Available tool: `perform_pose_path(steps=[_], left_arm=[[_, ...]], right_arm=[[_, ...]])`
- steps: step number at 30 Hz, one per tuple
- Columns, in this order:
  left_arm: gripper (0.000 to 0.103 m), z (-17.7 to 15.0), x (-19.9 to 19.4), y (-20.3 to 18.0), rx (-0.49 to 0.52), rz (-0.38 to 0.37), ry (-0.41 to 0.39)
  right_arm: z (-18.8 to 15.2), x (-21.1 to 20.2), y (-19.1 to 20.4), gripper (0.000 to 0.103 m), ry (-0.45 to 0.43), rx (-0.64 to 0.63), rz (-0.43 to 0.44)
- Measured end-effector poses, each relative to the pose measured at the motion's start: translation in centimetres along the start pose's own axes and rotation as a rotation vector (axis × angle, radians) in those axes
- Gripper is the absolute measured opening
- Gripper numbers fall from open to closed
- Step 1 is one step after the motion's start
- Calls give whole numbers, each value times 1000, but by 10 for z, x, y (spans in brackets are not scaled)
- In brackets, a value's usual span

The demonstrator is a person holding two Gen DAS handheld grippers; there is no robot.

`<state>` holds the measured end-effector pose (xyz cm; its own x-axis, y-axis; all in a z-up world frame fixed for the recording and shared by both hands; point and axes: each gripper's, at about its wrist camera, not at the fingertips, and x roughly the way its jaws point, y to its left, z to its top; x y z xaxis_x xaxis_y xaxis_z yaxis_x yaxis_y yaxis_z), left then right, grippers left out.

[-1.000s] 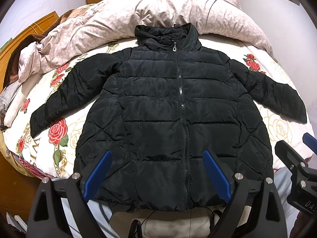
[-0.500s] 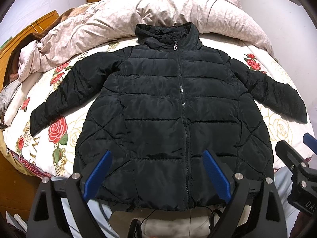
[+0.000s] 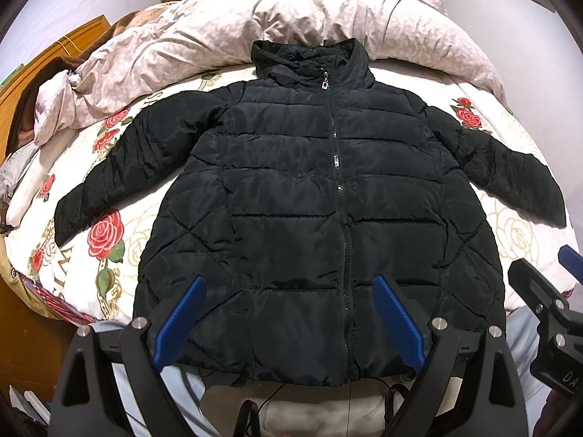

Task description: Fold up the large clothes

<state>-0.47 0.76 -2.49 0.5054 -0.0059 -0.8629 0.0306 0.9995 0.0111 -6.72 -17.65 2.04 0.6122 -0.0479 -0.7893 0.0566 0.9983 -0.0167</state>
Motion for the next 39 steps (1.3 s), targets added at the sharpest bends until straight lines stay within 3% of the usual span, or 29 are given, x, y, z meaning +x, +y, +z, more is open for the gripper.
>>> perform_pose_path(steps=[13, 20, 25, 31, 37, 39], left_arm=[[94, 9, 11, 7, -17, 23, 21], [94, 22, 36, 35, -69, 38, 27], [94, 42, 68, 83, -159, 85, 22], [90, 65, 111, 165, -333, 113, 33], [84, 69, 140, 246, -514, 182, 39], [84, 66, 149, 272, -578, 170, 42]], right_arm=[[2, 9, 5, 103, 1, -12, 10], [22, 29, 16, 103, -14, -46, 31], [43, 61, 35, 103, -14, -90, 63], [69, 107, 71, 103, 13, -174, 91], [89, 142, 105, 103, 13, -234, 92], [94, 151, 111, 103, 13, -244, 89]])
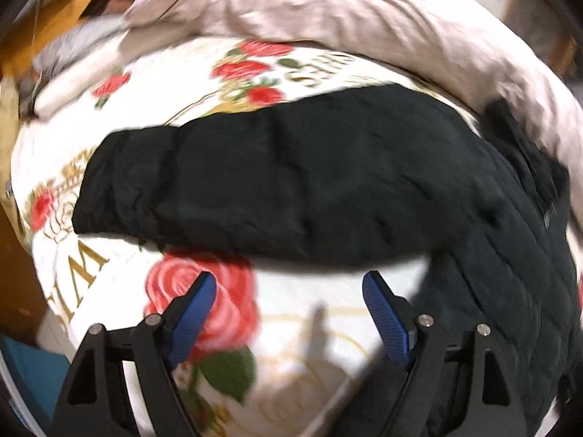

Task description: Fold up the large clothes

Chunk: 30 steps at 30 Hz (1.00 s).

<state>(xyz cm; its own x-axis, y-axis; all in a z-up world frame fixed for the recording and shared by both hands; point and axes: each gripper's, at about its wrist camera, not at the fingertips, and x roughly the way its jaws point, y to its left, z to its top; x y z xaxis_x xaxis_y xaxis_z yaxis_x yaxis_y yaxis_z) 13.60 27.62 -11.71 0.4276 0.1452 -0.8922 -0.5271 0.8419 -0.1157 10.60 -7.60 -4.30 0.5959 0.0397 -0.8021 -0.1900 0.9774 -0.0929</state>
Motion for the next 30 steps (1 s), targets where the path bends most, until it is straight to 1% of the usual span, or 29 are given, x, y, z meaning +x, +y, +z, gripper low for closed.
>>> perform_pose_path(steps=[2, 4, 7, 9, 12, 14, 15, 17, 18, 19, 20, 23, 26, 30], left_arm=[[84, 7, 13, 20, -68, -28, 20], [84, 14, 26, 43, -164, -58, 37], [84, 16, 34, 65, -257, -72, 27], [84, 18, 38, 80, -321, -101, 16], [82, 25, 43, 91, -362, -113, -12], [71, 34, 47, 92, -350, -104, -35], [67, 37, 49, 92, -343, -97, -43], [47, 45, 51, 93, -323, -84, -62], [42, 49, 51, 91, -309, -74, -70], [32, 51, 48, 89, -295, -67, -79], [24, 53, 43, 86, -277, -59, -90], [17, 61, 28, 76, -236, -39, -119], [15, 73, 3, 62, -193, -50, -158], [15, 90, -46, 31, -105, -115, -225]], right_arm=[[5, 8, 4, 103, 2, -9, -7], [6, 15, 5, 103, 8, -11, -12], [6, 24, 4, 103, 26, -15, -22], [5, 29, 4, 103, 34, -21, -31], [4, 33, 0, 103, 41, -16, -38], [4, 35, -4, 103, 43, -9, -46], [4, 36, -6, 103, 43, -5, -49], [4, 36, -10, 103, 43, 4, -57], [3, 36, -12, 103, 43, 9, -59], [3, 35, -14, 103, 44, 12, -60], [2, 35, -16, 103, 47, 16, -63], [0, 31, -19, 103, 50, 21, -60], [-2, 25, -22, 103, 53, 14, -59], [-4, 9, -35, 103, 32, 57, -55]])
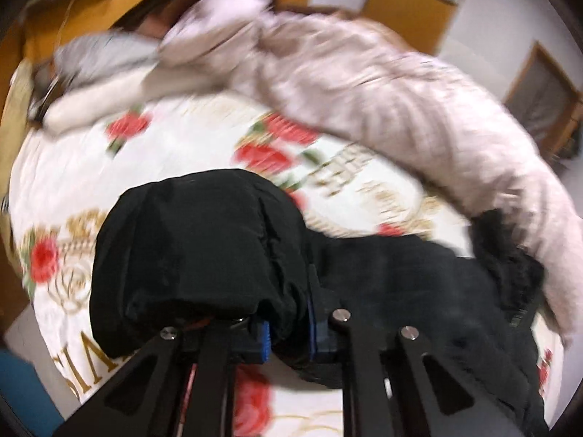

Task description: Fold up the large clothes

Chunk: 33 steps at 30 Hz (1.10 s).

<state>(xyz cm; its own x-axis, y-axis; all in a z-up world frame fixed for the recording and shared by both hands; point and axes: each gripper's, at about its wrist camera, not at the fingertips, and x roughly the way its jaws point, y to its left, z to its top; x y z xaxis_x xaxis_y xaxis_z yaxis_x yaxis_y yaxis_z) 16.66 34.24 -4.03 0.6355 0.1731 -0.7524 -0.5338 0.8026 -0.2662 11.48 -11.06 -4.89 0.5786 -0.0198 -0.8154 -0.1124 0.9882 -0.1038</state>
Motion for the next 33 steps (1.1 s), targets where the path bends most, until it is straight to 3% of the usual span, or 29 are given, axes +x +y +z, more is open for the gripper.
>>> perform_pose_path(steps=[5, 10, 16, 22, 25, 31, 33], left_arm=[[14, 19, -52, -75, 153, -143, -48], [14, 13, -75, -173, 303, -299, -38], [15, -43, -59, -287, 485, -434, 60], [16, -111, -8, -363, 573, -491, 221], [27, -148, 6, -383, 613, -505, 262], [75, -184, 15, -391, 595, -632, 376], [77, -186, 7, -389, 580, -687, 399]], right_arm=[[-2, -21, -15, 103, -26, 31, 9], [-5, -38, -38, 103, -59, 66, 0], [-17, -40, -86, 103, -58, 152, -26], [-34, -22, -126, 103, -19, 232, -50], [-42, -15, -142, 103, -14, 261, -56], [-50, -8, -167, 103, -17, 314, -58], [-52, -11, -173, 103, -25, 329, -62]])
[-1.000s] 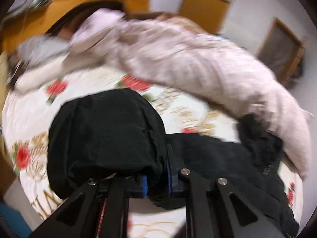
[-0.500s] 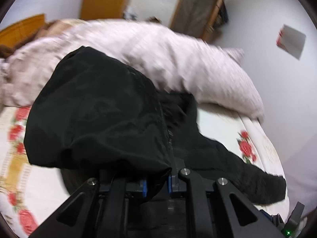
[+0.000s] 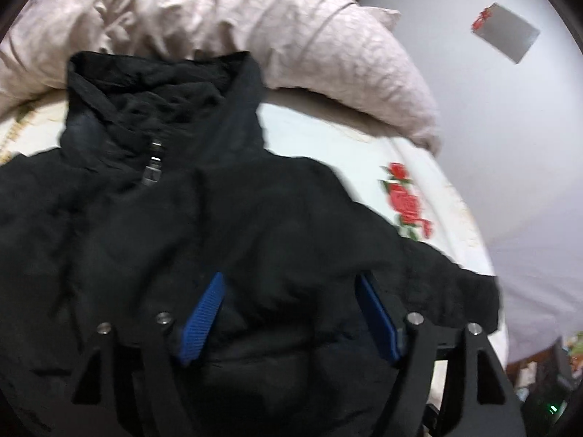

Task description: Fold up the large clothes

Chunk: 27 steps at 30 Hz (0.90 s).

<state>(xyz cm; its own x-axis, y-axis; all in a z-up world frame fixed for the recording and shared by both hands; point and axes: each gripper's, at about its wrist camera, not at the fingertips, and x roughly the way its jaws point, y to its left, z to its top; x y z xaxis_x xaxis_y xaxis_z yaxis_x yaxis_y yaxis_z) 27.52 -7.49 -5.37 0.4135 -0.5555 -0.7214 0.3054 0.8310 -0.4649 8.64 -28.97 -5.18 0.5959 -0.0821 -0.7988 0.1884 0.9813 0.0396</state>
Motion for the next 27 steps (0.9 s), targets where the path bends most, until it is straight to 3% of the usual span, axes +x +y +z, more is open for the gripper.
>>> perform_pose_path(steps=[4, 6, 9, 12, 14, 16, 20, 23, 27], left_arm=[[80, -6, -42, -8, 11, -66, -57], [81, -7, -73, 0, 21, -61, -106], [81, -1, -114, 36, 21, 79, -193], [80, 11, -129, 103, -58, 300, -210], [68, 17, -125, 149, -133, 376, -194], [63, 21, -112, 180, -182, 402, -160], [62, 13, -70, 178, -101, 397, -105], [62, 8, -38, 169, -44, 432, -97], [62, 7, -37, 168, -40, 433, -93]], right_arm=[[5, -9, -4, 103, -19, 24, 13], [12, -14, 0, 103, -37, 33, 29], [32, -13, 19, 102, -61, 22, 73], [56, -1, 46, 87, -71, -14, 128], [73, 20, 69, 63, -63, -62, 140], [91, 46, 90, 53, -45, -97, 159], [106, 95, 109, 52, -10, -130, 142], [97, 133, 99, 52, 62, -93, 118], [87, 137, 93, 52, 53, -116, 105]])
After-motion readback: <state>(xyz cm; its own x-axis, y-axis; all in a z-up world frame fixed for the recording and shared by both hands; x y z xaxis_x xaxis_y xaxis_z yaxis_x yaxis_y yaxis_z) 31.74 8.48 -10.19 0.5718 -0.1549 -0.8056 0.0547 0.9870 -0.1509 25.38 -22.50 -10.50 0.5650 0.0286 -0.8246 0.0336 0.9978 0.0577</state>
